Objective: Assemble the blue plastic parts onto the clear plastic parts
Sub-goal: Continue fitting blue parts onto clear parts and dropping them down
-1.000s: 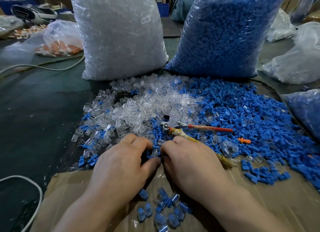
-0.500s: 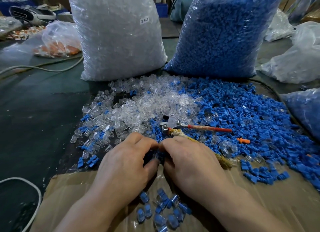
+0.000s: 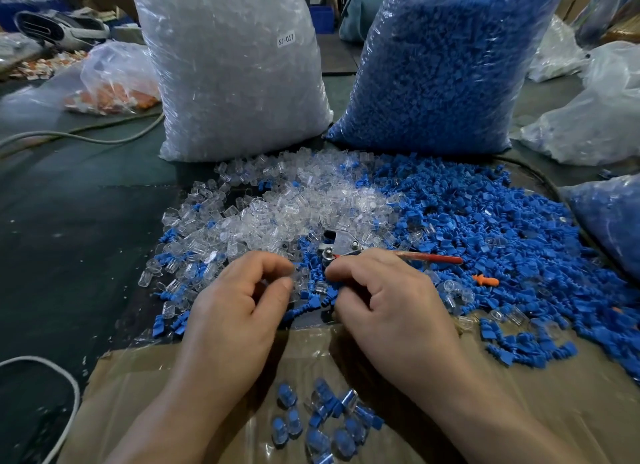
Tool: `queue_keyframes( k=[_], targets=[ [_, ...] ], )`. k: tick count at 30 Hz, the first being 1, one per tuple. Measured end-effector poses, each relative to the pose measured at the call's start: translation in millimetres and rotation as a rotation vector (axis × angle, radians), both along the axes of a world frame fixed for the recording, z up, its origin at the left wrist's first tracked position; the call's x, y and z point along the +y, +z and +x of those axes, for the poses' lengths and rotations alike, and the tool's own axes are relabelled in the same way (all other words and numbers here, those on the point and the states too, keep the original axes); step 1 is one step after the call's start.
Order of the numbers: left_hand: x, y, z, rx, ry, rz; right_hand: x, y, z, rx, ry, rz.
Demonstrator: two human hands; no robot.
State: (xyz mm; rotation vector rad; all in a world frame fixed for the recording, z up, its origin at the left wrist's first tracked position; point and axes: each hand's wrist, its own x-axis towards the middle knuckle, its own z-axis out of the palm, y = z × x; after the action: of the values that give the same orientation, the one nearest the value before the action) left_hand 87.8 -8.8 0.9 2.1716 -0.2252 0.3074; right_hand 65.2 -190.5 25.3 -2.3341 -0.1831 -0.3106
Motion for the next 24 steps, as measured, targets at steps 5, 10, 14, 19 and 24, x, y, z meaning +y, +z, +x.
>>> queue_keyframes(
  k=[5,10,14,19,24],
  targets=[
    [1,-3,-1,0.119,0.057,-0.185,0,-2,-2,0.036,0.017,0.183],
    [-2,5,-2,0.088,0.106,-0.135,1,-1,-2,0.055,0.024,0.185],
    [-3,9,-4,0.136,0.167,-0.233,5,2,-4,0.074,0.026,0.216],
    [-1,13,-7,0.199,0.110,-0.322,8,6,-8,0.011,0.076,0.199],
    [-4,19,-9,0.294,0.023,-0.450,11,10,-10,-0.059,0.111,0.108]
  ],
)
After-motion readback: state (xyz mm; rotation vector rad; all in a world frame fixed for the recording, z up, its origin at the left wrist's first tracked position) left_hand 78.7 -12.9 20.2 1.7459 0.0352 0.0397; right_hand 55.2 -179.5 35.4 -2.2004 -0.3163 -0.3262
